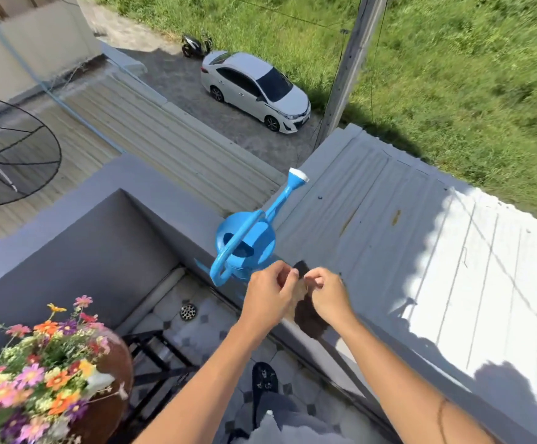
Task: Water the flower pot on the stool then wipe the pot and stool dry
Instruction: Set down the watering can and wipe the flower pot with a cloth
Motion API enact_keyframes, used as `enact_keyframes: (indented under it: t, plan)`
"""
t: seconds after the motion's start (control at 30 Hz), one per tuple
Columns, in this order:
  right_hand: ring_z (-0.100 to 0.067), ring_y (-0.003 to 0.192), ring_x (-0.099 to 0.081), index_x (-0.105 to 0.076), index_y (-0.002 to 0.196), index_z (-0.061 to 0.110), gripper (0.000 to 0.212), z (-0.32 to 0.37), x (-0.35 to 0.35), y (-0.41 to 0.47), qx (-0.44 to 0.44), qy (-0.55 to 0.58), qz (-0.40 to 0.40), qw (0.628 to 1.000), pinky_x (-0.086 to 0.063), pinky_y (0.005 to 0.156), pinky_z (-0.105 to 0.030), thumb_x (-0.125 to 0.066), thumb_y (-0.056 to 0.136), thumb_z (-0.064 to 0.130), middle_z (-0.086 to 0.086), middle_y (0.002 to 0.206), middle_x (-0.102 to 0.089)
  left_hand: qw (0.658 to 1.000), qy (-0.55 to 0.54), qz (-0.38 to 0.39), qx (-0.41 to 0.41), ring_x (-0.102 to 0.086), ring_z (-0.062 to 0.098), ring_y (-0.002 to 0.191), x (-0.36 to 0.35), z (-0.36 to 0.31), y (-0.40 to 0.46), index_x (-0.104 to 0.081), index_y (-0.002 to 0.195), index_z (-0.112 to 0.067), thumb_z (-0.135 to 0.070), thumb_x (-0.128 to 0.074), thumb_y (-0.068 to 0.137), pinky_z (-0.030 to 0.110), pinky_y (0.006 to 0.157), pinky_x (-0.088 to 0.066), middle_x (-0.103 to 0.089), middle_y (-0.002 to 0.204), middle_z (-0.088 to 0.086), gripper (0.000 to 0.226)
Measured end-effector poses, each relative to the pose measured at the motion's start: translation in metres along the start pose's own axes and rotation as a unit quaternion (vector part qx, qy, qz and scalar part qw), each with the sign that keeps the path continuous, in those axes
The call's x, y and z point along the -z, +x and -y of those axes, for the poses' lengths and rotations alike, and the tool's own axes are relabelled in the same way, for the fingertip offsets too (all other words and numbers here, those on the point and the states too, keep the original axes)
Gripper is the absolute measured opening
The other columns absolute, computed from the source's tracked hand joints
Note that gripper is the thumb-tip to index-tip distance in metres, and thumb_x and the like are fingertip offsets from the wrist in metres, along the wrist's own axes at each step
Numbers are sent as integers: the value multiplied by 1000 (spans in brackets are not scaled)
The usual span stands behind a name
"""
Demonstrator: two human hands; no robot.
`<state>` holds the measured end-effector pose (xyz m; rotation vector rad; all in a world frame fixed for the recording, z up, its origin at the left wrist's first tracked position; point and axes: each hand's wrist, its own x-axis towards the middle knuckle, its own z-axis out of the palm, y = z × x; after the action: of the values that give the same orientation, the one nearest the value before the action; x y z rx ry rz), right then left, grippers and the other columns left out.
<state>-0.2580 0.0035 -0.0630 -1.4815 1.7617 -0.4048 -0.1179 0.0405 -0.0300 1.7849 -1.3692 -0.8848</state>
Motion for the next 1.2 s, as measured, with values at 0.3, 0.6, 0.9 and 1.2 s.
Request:
enact_keyframes:
  t: [0.3, 0.6, 0.9, 1.2]
  plan:
    - [-17, 127, -45, -52, 133, 29, 51, -52, -11, -31, 25, -99, 106, 989, -41, 107, -36, -66, 87, 15, 6, 137, -46, 876, -213, 31, 431, -63, 20, 81, -65, 79, -10, -54, 99, -8, -36, -68, 82, 35, 69, -52, -63, 94, 11, 35]
    - [-26, 132, -43, -22, 140, 38, 82, -34, -29, -61, 22, -142, 74, 987, -45, 104, -49, -73, 80, 15, -2, 148, -38, 883, -325, 29, 338, -50, 14, 53, -37, 24, -36, -61, 82, -11, -24, -49, 87, 25, 46, -32, -57, 64, 4, 19]
    - [-14, 102, -58, -52, 130, 37, 42, 35, -64, -124, 159, -46, 115, 980, -50, 91, -36, -55, 93, 17, 7, 112, -64, 872, -375, -77, 304, -34, 6, 39, 68, 31, -114, -65, 85, -12, -22, -51, 87, 20, 38, -23, -54, 66, 2, 18]
    - [-16, 81, -64, -70, 94, 17, 15, 74, -138, -175, 115, 42, 228, 966, -47, 71, -31, -55, 91, 18, 3, 86, -72, 776, -380, -253, 436, -33, 11, 45, 136, 119, -199, -58, 82, -14, -34, -44, 94, 21, 44, -20, -56, 61, -2, 27]
